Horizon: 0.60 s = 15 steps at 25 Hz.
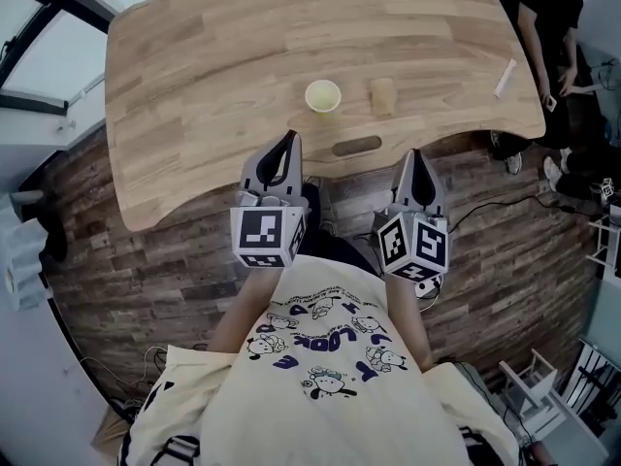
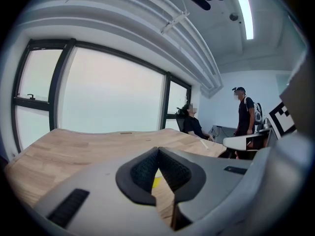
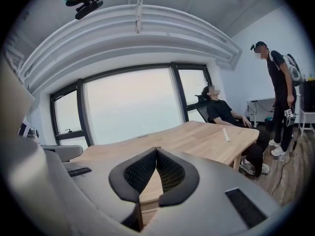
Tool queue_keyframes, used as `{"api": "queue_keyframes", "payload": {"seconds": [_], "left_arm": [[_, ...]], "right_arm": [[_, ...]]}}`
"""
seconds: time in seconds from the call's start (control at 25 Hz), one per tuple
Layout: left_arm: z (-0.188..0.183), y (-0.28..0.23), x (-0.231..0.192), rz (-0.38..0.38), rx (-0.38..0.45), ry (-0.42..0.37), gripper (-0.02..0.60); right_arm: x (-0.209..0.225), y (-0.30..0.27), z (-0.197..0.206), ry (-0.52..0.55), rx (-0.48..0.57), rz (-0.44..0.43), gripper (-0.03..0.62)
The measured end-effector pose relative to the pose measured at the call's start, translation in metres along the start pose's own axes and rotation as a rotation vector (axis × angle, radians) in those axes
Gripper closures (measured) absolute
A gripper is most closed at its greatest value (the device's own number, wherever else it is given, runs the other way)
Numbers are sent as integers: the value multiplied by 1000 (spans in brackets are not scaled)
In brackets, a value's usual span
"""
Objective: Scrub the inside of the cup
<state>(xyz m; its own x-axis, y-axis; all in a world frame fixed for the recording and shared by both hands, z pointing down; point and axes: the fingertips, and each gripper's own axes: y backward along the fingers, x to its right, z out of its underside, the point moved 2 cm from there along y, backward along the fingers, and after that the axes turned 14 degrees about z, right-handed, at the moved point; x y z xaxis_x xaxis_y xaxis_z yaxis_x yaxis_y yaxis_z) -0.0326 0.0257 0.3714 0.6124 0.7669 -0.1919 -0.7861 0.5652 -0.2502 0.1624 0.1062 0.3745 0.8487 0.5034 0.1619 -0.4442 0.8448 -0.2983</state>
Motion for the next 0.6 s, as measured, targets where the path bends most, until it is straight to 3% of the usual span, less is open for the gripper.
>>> {"api": "queue_keyframes", "payload": {"seconds": [0.6], "left_arm": [[-4, -60, -66, 41, -60, 46, 555]], "right_arm": [[-19, -71, 4, 39, -72, 62, 597]]}}
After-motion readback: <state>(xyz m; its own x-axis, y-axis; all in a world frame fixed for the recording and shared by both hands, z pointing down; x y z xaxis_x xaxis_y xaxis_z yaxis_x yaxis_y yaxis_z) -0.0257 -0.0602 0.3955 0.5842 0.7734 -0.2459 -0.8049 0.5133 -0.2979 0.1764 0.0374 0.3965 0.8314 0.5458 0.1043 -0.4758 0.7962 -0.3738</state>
